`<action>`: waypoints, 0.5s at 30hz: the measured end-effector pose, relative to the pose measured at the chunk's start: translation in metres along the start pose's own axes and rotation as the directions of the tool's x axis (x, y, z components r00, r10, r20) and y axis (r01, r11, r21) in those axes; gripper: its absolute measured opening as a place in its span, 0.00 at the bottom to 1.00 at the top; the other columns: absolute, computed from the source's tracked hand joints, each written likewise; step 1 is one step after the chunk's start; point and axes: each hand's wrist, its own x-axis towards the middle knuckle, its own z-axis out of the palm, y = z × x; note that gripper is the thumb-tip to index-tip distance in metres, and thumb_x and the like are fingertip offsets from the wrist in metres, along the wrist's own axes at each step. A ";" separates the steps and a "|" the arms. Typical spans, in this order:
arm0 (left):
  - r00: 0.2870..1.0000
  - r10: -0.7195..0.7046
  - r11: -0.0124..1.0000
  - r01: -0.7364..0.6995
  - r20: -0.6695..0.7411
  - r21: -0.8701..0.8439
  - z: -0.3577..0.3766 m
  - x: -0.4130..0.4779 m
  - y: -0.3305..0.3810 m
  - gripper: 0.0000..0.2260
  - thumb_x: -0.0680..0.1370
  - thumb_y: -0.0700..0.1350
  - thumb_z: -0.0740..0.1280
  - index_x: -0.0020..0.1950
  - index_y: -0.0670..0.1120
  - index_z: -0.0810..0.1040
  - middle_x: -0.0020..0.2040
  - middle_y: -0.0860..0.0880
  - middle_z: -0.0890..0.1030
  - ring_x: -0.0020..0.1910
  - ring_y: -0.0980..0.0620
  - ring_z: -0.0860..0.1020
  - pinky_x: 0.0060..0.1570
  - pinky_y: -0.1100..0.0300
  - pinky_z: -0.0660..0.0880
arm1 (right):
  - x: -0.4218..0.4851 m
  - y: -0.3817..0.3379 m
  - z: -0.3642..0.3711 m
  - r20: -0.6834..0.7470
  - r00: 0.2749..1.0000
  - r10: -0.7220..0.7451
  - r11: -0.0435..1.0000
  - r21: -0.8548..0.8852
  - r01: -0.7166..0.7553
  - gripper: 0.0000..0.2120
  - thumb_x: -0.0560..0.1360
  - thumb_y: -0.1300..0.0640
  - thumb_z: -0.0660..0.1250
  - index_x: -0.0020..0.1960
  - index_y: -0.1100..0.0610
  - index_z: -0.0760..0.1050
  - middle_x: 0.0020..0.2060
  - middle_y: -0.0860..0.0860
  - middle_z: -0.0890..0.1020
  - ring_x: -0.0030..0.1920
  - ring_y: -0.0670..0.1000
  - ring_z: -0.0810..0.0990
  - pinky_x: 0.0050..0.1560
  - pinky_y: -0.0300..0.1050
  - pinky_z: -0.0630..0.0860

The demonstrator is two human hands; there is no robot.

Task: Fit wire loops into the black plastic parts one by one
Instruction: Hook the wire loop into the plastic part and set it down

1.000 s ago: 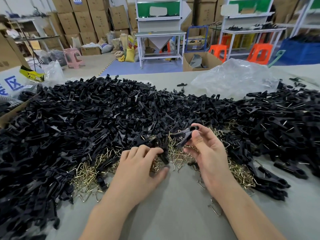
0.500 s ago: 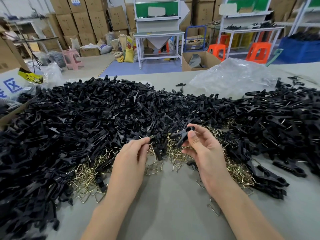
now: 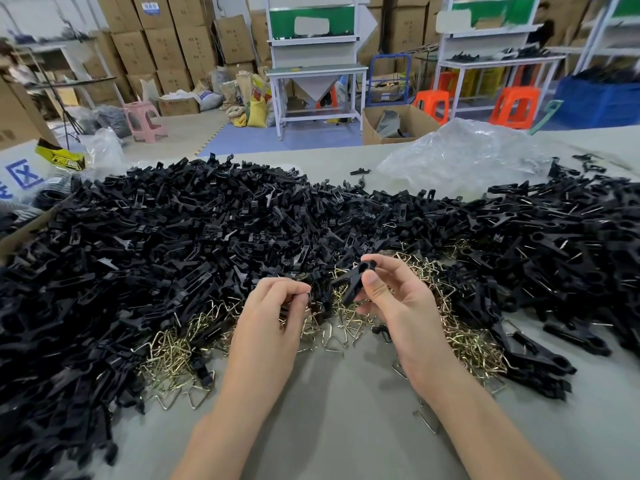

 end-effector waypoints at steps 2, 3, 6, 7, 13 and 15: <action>1.000 -0.017 0.999 0.016 -0.019 -0.050 -0.001 0.001 0.002 0.06 0.81 0.45 0.67 0.52 0.56 0.80 0.49 0.62 0.77 0.49 0.59 0.78 0.47 0.73 0.70 | -0.001 -0.001 0.001 0.018 1.000 0.007 1.000 0.005 -0.008 0.09 0.74 0.53 0.70 0.53 0.47 0.83 0.44 0.48 0.83 0.42 0.47 0.83 0.43 0.40 0.81; 0.999 -0.041 0.995 0.039 -0.026 -0.091 -0.002 0.001 0.004 0.07 0.81 0.44 0.67 0.52 0.56 0.81 0.48 0.62 0.78 0.48 0.59 0.78 0.46 0.73 0.70 | -0.002 -0.001 0.001 0.026 1.000 0.014 1.000 0.007 -0.014 0.09 0.72 0.51 0.70 0.52 0.46 0.83 0.45 0.50 0.83 0.43 0.47 0.84 0.43 0.41 0.81; 0.985 -0.172 0.950 0.161 -0.020 -0.266 -0.004 0.001 0.010 0.06 0.80 0.45 0.69 0.49 0.57 0.81 0.44 0.59 0.82 0.43 0.60 0.79 0.42 0.73 0.72 | -0.001 0.000 0.001 0.049 0.998 0.033 0.999 0.017 -0.034 0.10 0.71 0.50 0.71 0.52 0.45 0.84 0.50 0.56 0.81 0.47 0.50 0.84 0.46 0.42 0.82; 0.976 -0.218 0.917 0.204 -0.001 -0.344 -0.004 0.002 0.012 0.05 0.80 0.46 0.69 0.47 0.57 0.82 0.42 0.57 0.83 0.40 0.60 0.80 0.41 0.72 0.73 | -0.001 0.000 0.001 0.055 0.998 0.040 0.999 0.028 -0.041 0.11 0.71 0.50 0.71 0.53 0.45 0.84 0.51 0.58 0.80 0.49 0.52 0.84 0.48 0.43 0.82; 0.911 -0.353 0.601 0.397 0.216 -0.694 0.003 0.003 0.024 0.10 0.80 0.41 0.68 0.38 0.49 0.81 0.36 0.48 0.82 0.35 0.54 0.78 0.37 0.64 0.77 | 0.000 0.001 0.001 0.115 0.991 0.072 0.976 0.197 -0.093 0.12 0.70 0.52 0.75 0.54 0.50 0.85 0.50 0.55 0.84 0.52 0.51 0.85 0.52 0.41 0.81; 0.899 -0.357 0.557 0.423 0.254 -0.715 0.006 0.002 0.025 0.15 0.80 0.40 0.68 0.35 0.52 0.81 0.35 0.48 0.81 0.34 0.54 0.76 0.36 0.64 0.75 | 0.000 0.000 0.001 0.128 0.989 0.075 0.968 0.227 -0.103 0.10 0.71 0.55 0.74 0.52 0.49 0.85 0.48 0.53 0.85 0.52 0.51 0.85 0.52 0.39 0.81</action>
